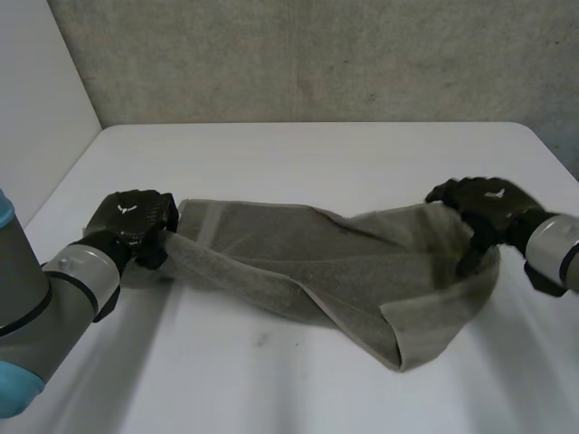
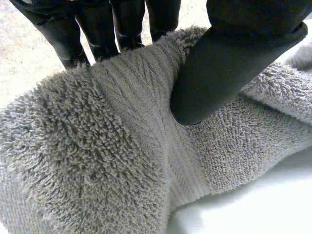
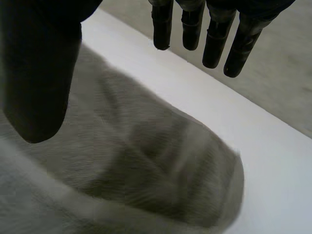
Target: Fold the towel.
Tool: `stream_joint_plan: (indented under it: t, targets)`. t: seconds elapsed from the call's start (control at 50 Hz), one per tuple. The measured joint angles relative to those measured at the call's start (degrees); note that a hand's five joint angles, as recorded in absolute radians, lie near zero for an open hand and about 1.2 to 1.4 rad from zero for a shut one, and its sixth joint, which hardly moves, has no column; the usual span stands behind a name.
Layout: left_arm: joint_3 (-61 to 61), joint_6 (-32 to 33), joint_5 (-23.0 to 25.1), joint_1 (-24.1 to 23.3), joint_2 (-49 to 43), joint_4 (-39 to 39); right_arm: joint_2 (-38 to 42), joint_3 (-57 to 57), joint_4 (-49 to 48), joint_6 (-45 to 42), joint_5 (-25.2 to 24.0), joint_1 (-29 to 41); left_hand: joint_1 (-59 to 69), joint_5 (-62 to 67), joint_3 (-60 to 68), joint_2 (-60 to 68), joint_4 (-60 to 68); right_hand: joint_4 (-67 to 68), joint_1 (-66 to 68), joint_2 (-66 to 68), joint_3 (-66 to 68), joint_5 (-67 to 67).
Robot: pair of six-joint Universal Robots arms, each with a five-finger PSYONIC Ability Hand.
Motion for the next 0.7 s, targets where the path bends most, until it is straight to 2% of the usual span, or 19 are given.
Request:
stream_joint_plan:
  t: [0.22, 0.5, 0.7]
  targets:
    - [0.2, 0.0, 0.0, 0.1, -1.2, 0.0, -3.6, 10.9, -1.5, -12.6, -2.4, 1.5, 0.0, 0.0, 0.0, 0.0, 0.0, 0.0, 0.0, 0.0, 0.0, 0.0]
    - [0.2, 0.0, 0.0, 0.1, -2.2, 0.0, -3.5, 15.4, -1.2, -22.8, -7.4, 3.7, 0.0, 0.0, 0.0, 0.0, 0.0, 0.0, 0.6, 0.1, 0.1, 0.2]
    - [-0.1, 0.0, 0.0, 0.1, -2.6, 0.0, -2.5, 15.4, -1.0, -27.5, -7.4, 7.7, 0.0, 0.0, 0.0, 0.0, 0.0, 11.0, 12.5, 10.9, 11.8, 13.3]
